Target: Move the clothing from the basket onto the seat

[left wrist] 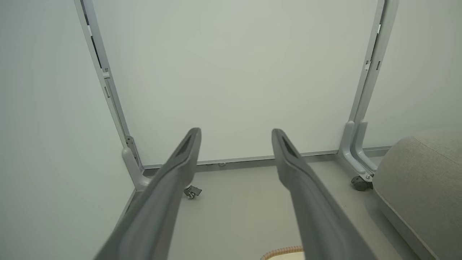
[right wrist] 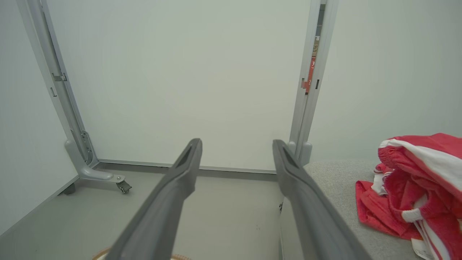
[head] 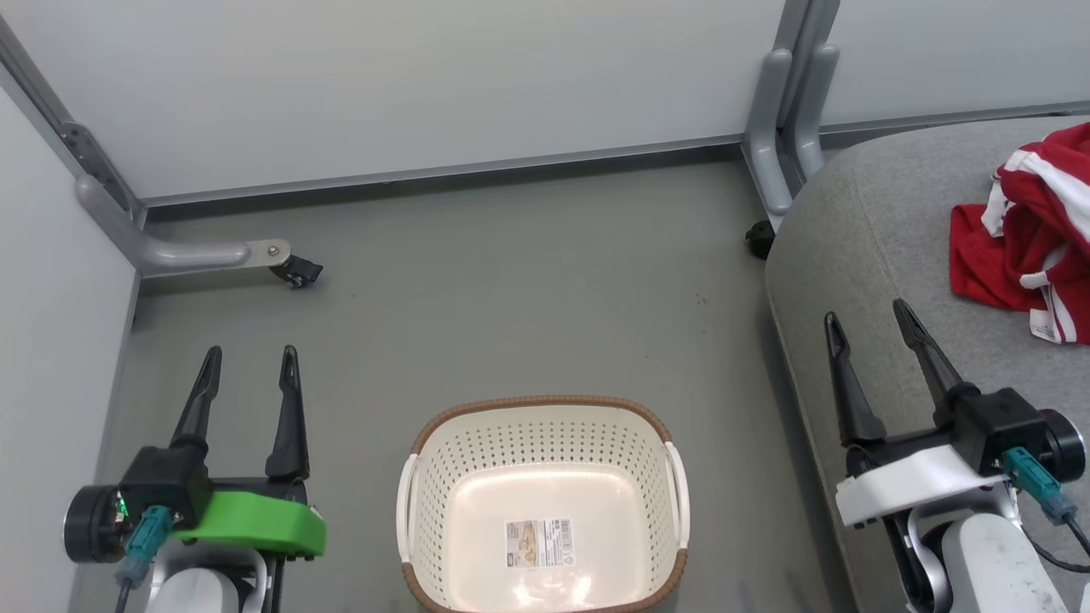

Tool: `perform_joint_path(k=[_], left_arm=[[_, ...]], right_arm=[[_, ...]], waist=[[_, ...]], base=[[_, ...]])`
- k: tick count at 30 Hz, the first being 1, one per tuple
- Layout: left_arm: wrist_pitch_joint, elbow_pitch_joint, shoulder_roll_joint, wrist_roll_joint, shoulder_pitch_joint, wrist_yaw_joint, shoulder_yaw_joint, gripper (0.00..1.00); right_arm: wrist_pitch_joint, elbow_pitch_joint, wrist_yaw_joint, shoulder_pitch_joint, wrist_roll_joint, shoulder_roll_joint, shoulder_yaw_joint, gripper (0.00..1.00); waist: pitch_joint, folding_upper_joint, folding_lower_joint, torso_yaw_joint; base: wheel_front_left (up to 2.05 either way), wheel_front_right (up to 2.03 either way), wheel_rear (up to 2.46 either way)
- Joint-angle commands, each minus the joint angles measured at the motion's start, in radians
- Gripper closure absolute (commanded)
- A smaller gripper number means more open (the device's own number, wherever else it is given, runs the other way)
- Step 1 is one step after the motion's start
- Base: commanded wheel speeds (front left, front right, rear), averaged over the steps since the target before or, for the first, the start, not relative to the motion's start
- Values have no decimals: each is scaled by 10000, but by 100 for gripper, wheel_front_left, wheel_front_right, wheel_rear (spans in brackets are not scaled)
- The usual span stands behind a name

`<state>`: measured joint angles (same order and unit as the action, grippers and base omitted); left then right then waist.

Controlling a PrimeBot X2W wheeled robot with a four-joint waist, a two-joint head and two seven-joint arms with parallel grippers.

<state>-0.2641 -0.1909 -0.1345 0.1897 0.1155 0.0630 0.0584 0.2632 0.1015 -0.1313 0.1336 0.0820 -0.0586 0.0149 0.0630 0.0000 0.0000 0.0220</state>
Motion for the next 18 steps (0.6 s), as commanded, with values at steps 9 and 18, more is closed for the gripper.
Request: perform_joint_path(k=[9, 18], left_arm=[[-2, 278, 265, -266, -515, 264, -110, 0], [-2, 51, 381, -469, -538, 418, -101, 0]], right_arm=[[23, -217, 11, -825, -88, 70, 245, 0], [23, -9, 11, -934, 149, 70, 331, 0]], waist=[[-224, 0, 0, -29], [-222, 0, 0, -10]], base=[[0, 0, 0], [0, 0, 0]])
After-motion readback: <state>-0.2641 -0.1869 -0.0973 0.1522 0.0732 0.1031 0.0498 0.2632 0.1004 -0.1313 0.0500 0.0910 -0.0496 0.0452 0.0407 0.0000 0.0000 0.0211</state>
